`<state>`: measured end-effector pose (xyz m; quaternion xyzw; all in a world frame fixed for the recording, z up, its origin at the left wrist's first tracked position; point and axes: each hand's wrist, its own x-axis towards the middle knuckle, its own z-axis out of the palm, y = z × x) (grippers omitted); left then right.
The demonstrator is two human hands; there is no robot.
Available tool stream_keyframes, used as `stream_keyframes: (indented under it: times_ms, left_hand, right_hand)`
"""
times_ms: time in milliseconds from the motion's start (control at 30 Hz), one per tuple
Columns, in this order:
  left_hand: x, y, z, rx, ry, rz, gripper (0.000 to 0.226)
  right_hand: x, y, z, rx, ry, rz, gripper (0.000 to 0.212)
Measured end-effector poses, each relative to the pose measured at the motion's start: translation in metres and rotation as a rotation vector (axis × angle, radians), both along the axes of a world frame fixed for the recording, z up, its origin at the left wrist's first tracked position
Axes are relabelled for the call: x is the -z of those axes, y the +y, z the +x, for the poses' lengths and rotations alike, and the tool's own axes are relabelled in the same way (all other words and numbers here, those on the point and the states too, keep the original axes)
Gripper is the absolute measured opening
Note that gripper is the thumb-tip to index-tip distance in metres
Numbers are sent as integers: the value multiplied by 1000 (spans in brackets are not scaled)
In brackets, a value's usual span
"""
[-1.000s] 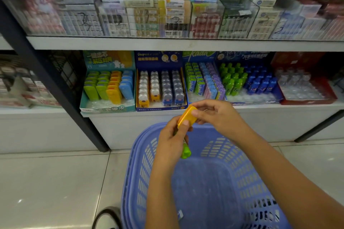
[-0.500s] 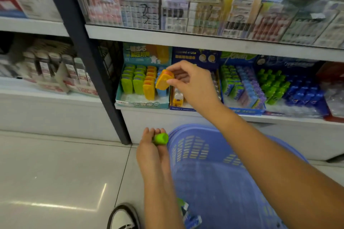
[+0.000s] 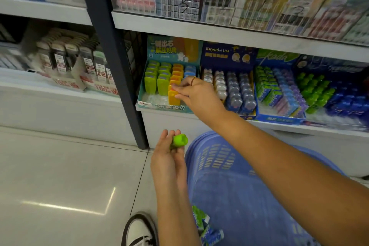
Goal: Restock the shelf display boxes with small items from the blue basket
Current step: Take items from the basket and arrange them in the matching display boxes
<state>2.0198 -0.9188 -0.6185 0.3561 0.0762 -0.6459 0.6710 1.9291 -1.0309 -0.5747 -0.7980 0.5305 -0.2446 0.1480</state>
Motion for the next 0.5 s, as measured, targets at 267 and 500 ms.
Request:
stream_keyframes:
  times_ms: [267, 500]
  left_hand:
    - [1, 2, 0, 9, -134, -67, 29]
    - [-21, 6, -7, -6, -111, -136, 27]
  right_hand:
    - [-4, -6, 7, -99, 510, -206, 23]
    - [-19, 1, 12, -29, 440, -114, 15]
